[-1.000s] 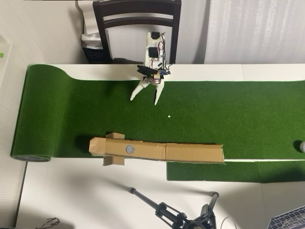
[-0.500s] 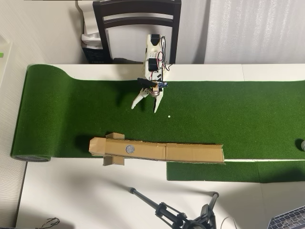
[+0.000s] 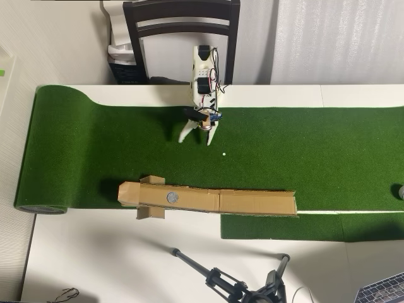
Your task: Pick up the golf ball and place it on the gray mark at the back.
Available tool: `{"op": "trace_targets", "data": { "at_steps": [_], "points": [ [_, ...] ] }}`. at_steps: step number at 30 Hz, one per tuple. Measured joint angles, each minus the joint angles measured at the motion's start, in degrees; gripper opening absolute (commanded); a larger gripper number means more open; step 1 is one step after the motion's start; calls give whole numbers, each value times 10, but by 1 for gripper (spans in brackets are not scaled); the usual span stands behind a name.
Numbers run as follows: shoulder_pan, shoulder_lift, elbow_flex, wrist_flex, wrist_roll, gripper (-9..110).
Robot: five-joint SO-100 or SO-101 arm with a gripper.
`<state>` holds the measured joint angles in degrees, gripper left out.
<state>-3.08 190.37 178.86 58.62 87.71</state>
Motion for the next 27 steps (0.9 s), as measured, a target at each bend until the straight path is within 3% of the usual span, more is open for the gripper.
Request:
{"op": "trace_targets", "data": {
  "at_steps": [9,27],
  "points": [
    [-69,3,0,90,86,0],
    [-70,10,0,130,209,0]
  ]
}}
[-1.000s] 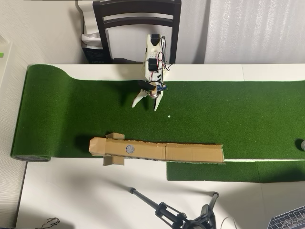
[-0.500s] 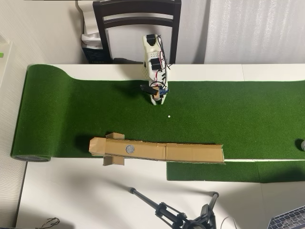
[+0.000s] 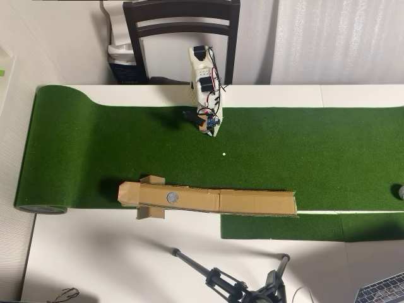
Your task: Pick up the golf ball and place it on the gray mark at the back.
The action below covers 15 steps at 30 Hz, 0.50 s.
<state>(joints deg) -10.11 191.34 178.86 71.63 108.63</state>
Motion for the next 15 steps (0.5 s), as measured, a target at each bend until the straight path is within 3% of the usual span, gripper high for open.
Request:
{"op": "trace_targets", "data": {
  "at_steps": [15],
  "points": [
    [47,2,0,0,17,0]
  ]
}}
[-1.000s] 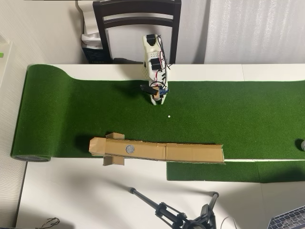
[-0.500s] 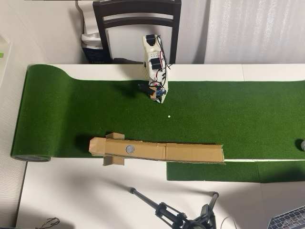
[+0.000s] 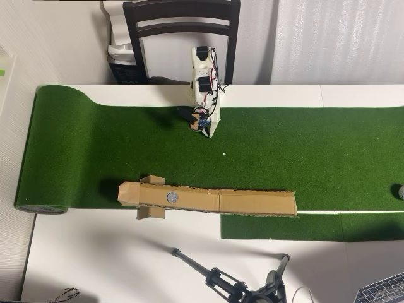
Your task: Pick up the golf ball and place it on the gray mark at the back.
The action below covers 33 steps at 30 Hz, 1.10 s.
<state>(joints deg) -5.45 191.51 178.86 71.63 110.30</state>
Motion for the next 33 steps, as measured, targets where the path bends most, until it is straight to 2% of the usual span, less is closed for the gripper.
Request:
{"op": "trace_targets", "data": {
  "at_steps": [12,33],
  "points": [
    [4,-4,0,0,-72,0],
    [4,-5,0,0,-76,0]
  ]
}}
